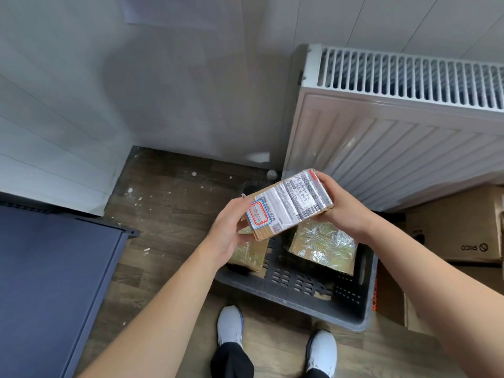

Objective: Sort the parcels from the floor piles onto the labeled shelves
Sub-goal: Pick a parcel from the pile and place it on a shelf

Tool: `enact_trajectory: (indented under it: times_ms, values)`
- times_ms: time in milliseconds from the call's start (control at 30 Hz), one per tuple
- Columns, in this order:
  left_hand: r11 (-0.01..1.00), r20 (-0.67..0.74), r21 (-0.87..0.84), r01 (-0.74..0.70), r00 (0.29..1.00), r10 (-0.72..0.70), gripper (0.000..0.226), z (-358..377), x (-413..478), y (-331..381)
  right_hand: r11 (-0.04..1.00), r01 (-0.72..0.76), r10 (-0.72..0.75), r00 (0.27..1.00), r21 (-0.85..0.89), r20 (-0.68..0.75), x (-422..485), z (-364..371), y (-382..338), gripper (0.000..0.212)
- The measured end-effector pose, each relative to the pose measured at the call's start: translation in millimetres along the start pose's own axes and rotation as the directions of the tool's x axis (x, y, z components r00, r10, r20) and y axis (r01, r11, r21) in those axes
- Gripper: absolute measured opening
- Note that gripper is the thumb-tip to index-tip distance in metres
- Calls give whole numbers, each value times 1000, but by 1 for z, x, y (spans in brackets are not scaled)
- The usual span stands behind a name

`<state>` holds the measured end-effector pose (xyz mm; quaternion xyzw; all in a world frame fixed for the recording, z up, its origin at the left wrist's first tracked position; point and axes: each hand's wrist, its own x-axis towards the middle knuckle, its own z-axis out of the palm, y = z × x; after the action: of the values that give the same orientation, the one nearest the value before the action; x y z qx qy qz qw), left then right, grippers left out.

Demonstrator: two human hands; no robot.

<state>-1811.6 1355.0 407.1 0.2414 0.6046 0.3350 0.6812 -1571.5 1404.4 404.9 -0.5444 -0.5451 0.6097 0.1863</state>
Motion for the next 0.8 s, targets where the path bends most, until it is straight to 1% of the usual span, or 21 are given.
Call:
enact_trajectory:
  times_ms: [100,167,233,300,367,433,533,700,800]
  values:
    - [999,-3,-46,-13,1000,13,33,-9,-1,1,999,9,-10,1000,-34,-27,8,8,-9,71]
    - [996,-17,-80,-33,999,32,34,-13,-1,0,997,26,-32,997,-70,-74,13,14,-13,66]
    - [990,-30,-132,-52,998,48,29,-15,-2,-2,997,26,-36,989,-69,-141,19,20,-16,66]
    - [984,-46,-160,-73,997,66,25,-16,-2,-4,999,3,-10,977,-35,-215,25,26,-19,66]
    - [980,-59,-177,-85,995,75,24,-17,-2,-4,997,-33,50,966,74,-253,31,32,-22,64]
    - [978,-69,-186,-90,995,79,24,-17,-2,-5,980,-67,111,965,186,-238,35,37,-25,60]
    - [976,-85,-197,-96,993,81,23,-18,-2,-6,950,-93,154,970,297,-187,35,43,-32,46]
    - [970,-97,-224,-95,993,74,22,-23,-4,-7,942,-88,143,978,323,-152,33,47,-42,37]
    - [973,-50,-214,-81,996,71,32,-25,-6,-9,941,-72,121,984,330,-130,32,52,-46,39]
